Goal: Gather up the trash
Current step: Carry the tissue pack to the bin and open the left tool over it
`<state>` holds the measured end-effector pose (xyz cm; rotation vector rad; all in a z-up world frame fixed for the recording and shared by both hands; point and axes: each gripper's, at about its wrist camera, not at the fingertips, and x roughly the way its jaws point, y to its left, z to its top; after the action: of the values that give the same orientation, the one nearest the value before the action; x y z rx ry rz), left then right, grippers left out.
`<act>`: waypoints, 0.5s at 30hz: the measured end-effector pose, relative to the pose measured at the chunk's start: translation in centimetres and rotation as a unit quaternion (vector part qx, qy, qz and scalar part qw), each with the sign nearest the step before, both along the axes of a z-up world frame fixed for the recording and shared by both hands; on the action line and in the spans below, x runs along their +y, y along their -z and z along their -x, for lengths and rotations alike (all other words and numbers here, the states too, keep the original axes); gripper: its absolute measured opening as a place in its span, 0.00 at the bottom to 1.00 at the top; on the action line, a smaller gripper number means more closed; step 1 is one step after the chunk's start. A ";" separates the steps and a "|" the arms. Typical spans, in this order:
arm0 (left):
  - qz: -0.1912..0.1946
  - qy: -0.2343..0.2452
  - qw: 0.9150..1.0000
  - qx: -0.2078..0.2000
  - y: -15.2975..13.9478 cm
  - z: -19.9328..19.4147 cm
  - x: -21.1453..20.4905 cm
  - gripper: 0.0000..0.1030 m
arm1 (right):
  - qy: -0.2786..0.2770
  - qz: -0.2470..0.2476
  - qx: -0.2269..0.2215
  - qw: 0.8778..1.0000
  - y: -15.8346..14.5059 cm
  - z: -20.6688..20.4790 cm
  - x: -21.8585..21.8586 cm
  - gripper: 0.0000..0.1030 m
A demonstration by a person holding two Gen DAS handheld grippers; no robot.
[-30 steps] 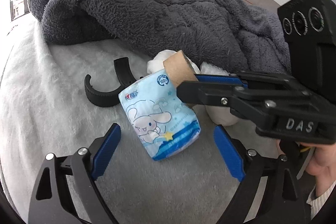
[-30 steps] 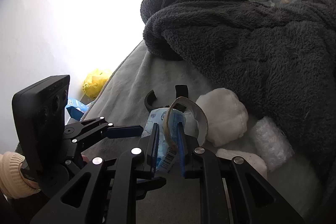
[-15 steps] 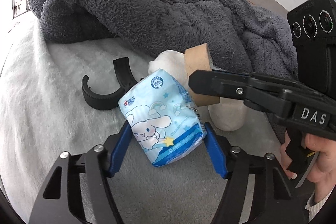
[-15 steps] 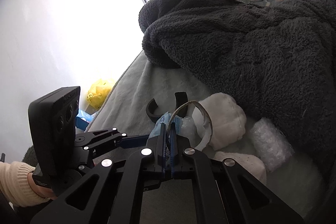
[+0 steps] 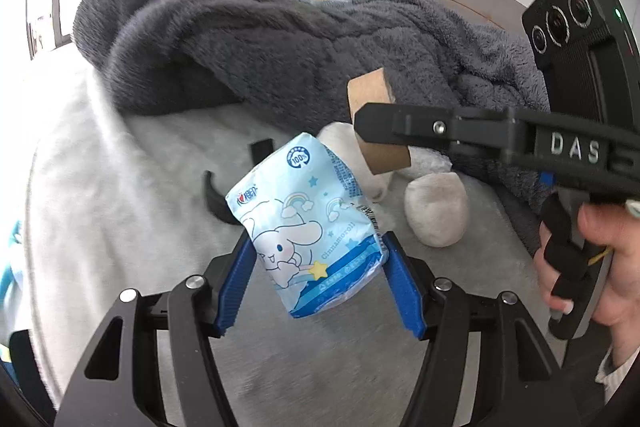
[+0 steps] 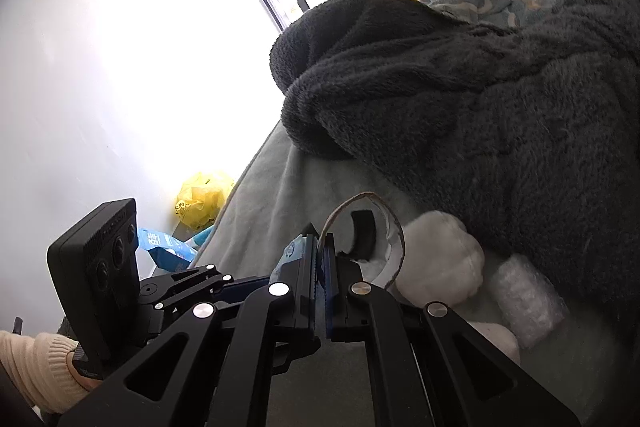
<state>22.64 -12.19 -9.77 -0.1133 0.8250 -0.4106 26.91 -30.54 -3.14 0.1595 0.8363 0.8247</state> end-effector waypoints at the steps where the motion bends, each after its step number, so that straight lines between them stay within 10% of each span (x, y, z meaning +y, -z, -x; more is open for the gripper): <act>1: -0.003 -0.002 1.000 -0.004 -0.2 0.3 0.4 0.64 | 0.001 0.001 0.001 1.000 -0.2 0.0 0.4 0.03; 15: 0.009 -0.065 0.997 -0.037 -2.3 3.2 8.4 0.64 | 0.036 0.008 -0.027 0.999 -4.2 2.7 4.5 0.03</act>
<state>19.43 -3.76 -7.47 -0.1658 0.7377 -0.2985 24.21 -26.06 1.02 0.1516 0.7829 0.7507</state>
